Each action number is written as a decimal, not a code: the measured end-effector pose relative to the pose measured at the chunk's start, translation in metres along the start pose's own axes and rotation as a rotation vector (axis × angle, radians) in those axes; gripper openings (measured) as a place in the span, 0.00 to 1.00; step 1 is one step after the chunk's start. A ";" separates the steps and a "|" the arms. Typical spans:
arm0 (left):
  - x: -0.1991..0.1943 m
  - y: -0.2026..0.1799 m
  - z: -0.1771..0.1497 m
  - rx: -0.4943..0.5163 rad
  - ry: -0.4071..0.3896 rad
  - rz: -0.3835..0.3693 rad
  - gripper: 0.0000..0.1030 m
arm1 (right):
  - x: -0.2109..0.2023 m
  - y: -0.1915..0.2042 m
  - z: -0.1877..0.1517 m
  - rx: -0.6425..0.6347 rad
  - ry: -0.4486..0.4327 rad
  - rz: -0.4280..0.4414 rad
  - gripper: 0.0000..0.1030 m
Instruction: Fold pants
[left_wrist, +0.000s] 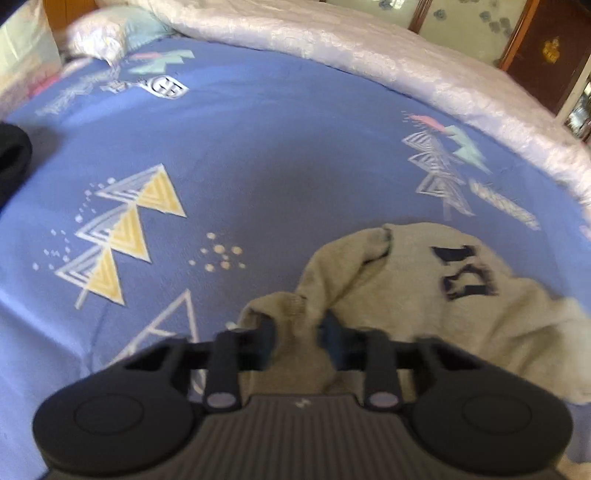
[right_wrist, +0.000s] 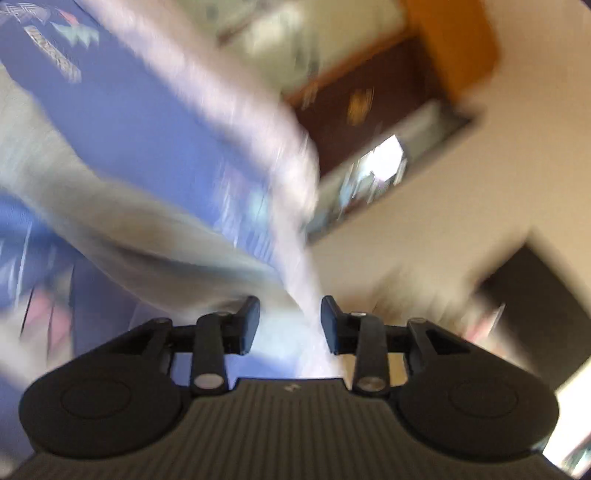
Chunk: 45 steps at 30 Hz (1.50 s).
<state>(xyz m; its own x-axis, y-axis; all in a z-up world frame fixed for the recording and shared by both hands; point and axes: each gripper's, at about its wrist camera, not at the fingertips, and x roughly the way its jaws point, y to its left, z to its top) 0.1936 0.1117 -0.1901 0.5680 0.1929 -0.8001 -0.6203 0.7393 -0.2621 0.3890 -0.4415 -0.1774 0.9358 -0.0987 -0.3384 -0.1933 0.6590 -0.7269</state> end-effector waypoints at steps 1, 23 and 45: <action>-0.007 0.001 -0.001 -0.003 -0.002 -0.022 0.18 | 0.002 -0.008 -0.012 0.084 0.062 0.038 0.37; -0.117 0.036 -0.001 -0.082 -0.072 -0.108 0.17 | 0.109 -0.023 0.029 1.182 0.473 0.388 0.40; -0.116 0.059 -0.017 -0.146 -0.058 -0.141 0.17 | 0.049 -0.074 -0.112 1.448 0.394 0.158 0.46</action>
<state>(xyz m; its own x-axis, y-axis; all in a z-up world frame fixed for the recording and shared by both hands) 0.0817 0.1221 -0.1221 0.6822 0.1342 -0.7188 -0.6019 0.6612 -0.4478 0.4161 -0.5788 -0.2067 0.7516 0.0082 -0.6596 0.3879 0.8033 0.4519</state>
